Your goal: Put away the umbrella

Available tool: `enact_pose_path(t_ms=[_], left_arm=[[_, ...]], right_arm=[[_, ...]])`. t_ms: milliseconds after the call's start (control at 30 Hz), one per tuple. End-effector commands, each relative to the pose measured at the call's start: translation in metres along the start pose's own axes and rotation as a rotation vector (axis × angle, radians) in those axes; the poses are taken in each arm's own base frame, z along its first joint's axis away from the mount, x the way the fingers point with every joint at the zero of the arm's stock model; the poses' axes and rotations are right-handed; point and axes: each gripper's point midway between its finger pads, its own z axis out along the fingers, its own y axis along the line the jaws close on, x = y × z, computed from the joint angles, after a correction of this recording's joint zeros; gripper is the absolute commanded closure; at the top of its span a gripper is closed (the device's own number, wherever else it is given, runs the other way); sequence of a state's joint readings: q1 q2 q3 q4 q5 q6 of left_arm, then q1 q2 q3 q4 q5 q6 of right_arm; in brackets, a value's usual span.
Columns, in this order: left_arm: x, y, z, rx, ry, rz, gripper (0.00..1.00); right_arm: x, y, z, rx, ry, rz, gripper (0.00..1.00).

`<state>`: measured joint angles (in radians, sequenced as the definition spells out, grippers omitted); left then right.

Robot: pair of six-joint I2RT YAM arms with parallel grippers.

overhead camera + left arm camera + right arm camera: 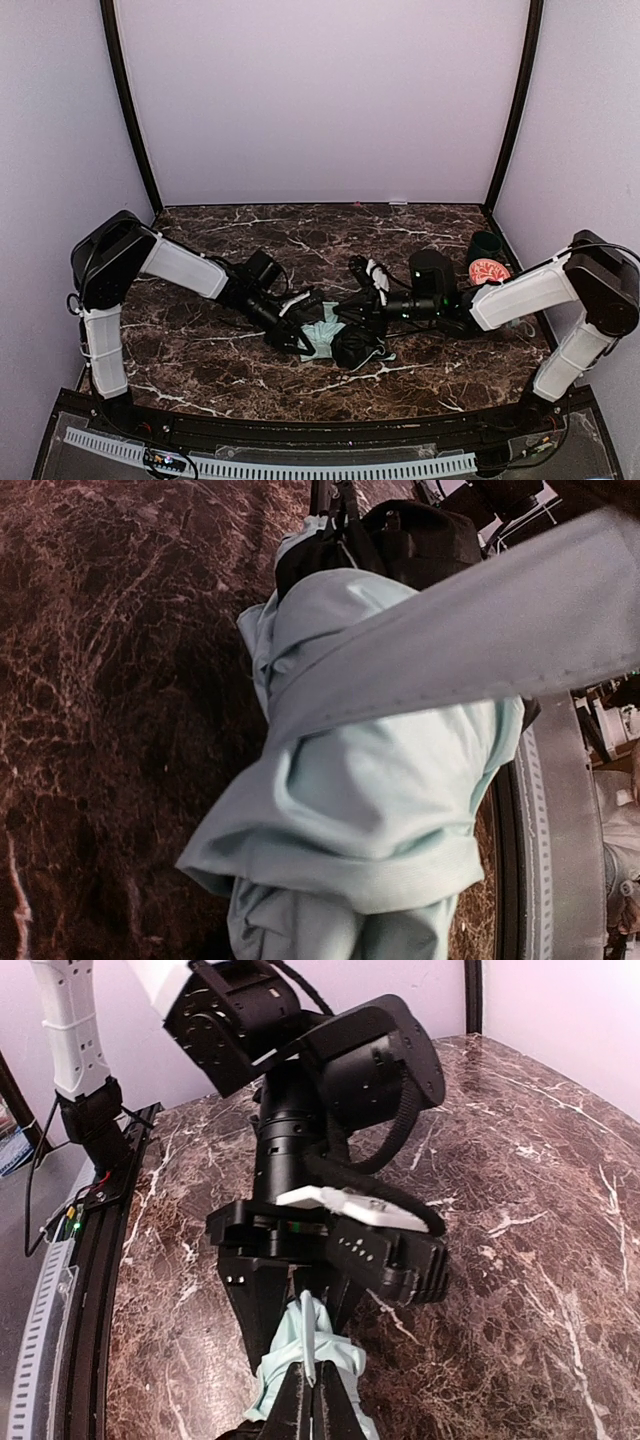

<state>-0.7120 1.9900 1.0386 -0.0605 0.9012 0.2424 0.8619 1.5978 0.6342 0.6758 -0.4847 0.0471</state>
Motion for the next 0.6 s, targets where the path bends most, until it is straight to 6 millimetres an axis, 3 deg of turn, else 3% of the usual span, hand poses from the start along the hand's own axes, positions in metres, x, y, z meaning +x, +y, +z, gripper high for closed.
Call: enact_pose_path(t_ms=[0, 267, 367, 567], left_arm=[[0.031, 0.01, 0.001, 0.01, 0.076, -0.197, 1.0], [0.026, 0.022, 0.007, 0.005, 0.102, -0.228, 1.0], [0.027, 0.026, 0.007, 0.0, 0.102, -0.233, 1.0], [0.032, 0.038, -0.004, -0.028, 0.102, -0.239, 1.0]], right_arm=[[-0.044, 0.035, -0.011, -0.117, -0.143, -0.152, 1.0], [-0.012, 0.082, 0.025, -0.225, 0.057, -0.378, 1.0], [0.015, 0.093, 0.037, -0.27, 0.153, -0.431, 1.0], [0.064, 0.11, 0.033, -0.329, 0.354, -0.484, 1.0]])
